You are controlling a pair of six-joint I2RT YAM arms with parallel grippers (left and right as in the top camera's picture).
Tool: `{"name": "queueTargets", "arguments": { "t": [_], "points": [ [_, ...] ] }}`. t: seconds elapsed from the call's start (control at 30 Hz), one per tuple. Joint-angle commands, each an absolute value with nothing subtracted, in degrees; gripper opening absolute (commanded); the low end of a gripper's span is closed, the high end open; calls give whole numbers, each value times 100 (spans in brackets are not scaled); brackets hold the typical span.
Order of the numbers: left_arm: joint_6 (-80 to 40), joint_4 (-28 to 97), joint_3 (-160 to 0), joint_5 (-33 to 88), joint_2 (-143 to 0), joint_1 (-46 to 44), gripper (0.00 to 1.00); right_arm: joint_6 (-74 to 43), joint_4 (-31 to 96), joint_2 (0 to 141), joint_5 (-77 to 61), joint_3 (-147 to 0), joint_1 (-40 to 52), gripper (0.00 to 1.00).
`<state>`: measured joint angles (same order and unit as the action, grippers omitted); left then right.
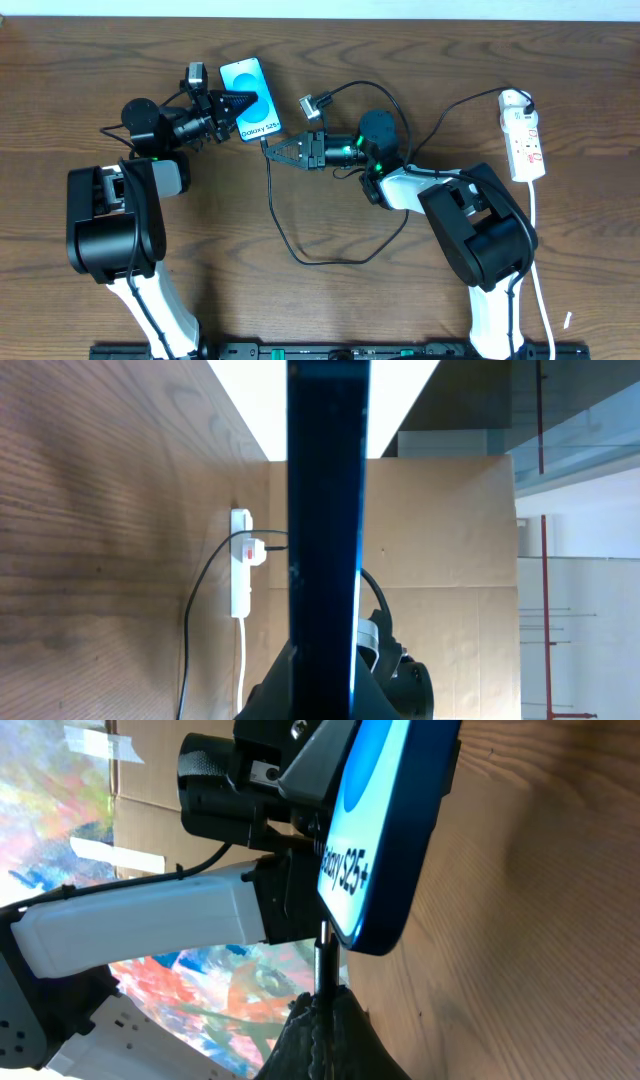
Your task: Plug charger to phone and switch on socket
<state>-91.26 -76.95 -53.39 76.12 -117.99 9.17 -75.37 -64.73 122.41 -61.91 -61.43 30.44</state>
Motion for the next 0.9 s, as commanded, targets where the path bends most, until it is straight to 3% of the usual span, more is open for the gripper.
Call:
{"name": "queueTargets", "arguments": {
  "t": [0.0,0.87],
  "points": [
    [-8982,-7769,-5422,7649,-11727,930,7,-7494,-6517,12263,-6117,-6180,2998,1],
    [-8982,-7769,-5422,7649,-11727,930,7,-7520,-6359,12263,-6121,-6180,3000,1]
  ]
}}
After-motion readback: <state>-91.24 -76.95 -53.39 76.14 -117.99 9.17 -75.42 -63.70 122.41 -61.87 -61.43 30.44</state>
